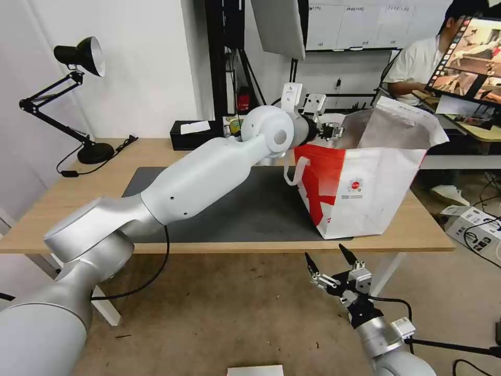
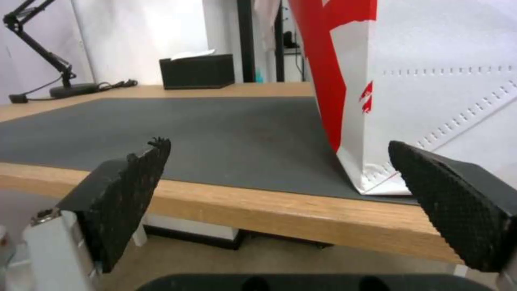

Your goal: Pick up the trash from the table and place it into the takeout bag.

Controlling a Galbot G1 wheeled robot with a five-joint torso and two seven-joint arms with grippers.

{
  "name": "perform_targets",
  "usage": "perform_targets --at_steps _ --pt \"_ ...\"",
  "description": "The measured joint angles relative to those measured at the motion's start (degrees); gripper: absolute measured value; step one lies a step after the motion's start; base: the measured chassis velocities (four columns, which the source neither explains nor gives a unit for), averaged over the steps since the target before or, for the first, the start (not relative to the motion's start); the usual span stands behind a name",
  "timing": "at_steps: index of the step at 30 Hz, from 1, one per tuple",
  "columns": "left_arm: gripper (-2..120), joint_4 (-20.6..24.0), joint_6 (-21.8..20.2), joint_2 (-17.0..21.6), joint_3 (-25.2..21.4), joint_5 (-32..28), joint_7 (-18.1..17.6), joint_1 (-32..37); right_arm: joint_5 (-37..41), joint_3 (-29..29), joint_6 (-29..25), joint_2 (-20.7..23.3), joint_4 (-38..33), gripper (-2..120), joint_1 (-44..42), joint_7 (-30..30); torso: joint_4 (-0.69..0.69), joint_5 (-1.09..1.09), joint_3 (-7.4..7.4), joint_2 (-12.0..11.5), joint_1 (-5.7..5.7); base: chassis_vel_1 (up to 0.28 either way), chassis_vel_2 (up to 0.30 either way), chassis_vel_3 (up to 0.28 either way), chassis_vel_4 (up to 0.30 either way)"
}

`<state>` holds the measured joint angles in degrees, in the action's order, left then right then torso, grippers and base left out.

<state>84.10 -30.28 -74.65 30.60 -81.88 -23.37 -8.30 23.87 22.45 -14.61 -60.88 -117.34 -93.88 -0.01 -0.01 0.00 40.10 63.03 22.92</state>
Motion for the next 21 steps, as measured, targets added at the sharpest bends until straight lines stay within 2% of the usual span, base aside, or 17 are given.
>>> perform_targets --at_steps 4,6,7,8,9,10,11,14,15,17,18,20,21 --pt "91 2.23 2.43 2.7 -0.37 0.26 0.24 0.64 0.0 0.0 0.0 0.0 0.0 100 0.0 0.0 0.0 0.0 0.0 0.0 0.0 0.0 0.0 0.0 0.0" --pt "98 4.73 4.63 5.55 -0.85 0.99 0.97 1.4 0.0 0.0 0.0 0.0 0.0 100 0.0 0.0 0.0 -0.01 0.0 0.0 0.0 0.0 0.0 0.0 0.0" --pt "99 7.16 6.45 8.2 -1.65 1.79 1.66 2.63 0.0 0.0 0.0 0.0 0.0 100 0.0 0.0 0.01 -0.01 0.0 0.0 0.0 0.0 0.0 0.0 0.0" --pt "99 7.16 6.45 8.2 -1.65 1.79 1.66 2.63 0.0 0.0 0.0 0.0 0.0 100 0.0 0.0 0.01 -0.01 0.0 0.0 0.0 0.0 0.0 0.0 0.0" --pt "100 8.58 7.18 9.78 -2.26 2.38 2.29 3.65 0.0 0.0 0.0 0.0 0.0 100 0.0 0.0 0.01 -0.01 0.0 0.0 0.0 0.0 0.0 0.0 0.0" --pt "100 11.11 8.58 12.94 -3.44 3.95 3.55 5.92 0.0 0.0 0.0 0.0 0.0 100 0.0 0.0 -0.01 -0.01 0.0 0.0 0.0 0.0 0.0 0.0 0.0" --pt "100 11.11 8.58 12.94 -3.44 3.95 3.55 5.92 0.0 0.0 0.0 0.0 0.0 100 0.0 0.0 -0.01 -0.01 0.0 0.0 0.0 0.0 0.0 0.0 0.0" --pt "100 16.42 11.79 20.48 -6.89 7.61 5.99 13.05 0.01 0.01 0.0 0.0 0.0 100 0.0 0.01 0.03 -0.03 0.01 0.0 0.0 0.0 0.0 0.0 0.0" --pt "100 16.42 11.79 20.48 -6.89 7.61 5.99 13.05 0.01 0.01 0.0 0.0 0.0 100 0.0 0.01 0.03 -0.03 0.01 0.0 0.0 0.0 0.0 0.0 0.0" --pt "100 19.81 14.15 24.7 -9.96 8.69 7.5 18.54 0.0 0.0 0.0 0.0 0.0 100 0.0 0.0 0.05 -0.03 0.01 0.0 -0.01 0.0 0.0 0.0 0.0" --pt "100 19.81 14.15 24.7 -9.96 8.69 7.5 18.54 0.0 0.0 0.0 0.0 0.0 100 0.0 0.0 0.05 -0.03 0.01 0.0 -0.01 0.0 0.0 0.0 0.0" --pt "100 22.03 17.62 27.85 -13.99 11.58 9.53 24.48 0.0 0.0 0.0 0.0 0.01 100 0.0 0.0 0.0 -0.02 0.0 0.0 0.0 0.0 0.0 0.0 0.0" --pt "100 22.03 17.62 27.85 -13.99 11.58 9.53 24.48 0.0 0.0 0.0 0.0 0.01 100 0.0 0.0 0.0 -0.02 0.0 0.0 0.0 0.0 0.0 0.0 0.0"
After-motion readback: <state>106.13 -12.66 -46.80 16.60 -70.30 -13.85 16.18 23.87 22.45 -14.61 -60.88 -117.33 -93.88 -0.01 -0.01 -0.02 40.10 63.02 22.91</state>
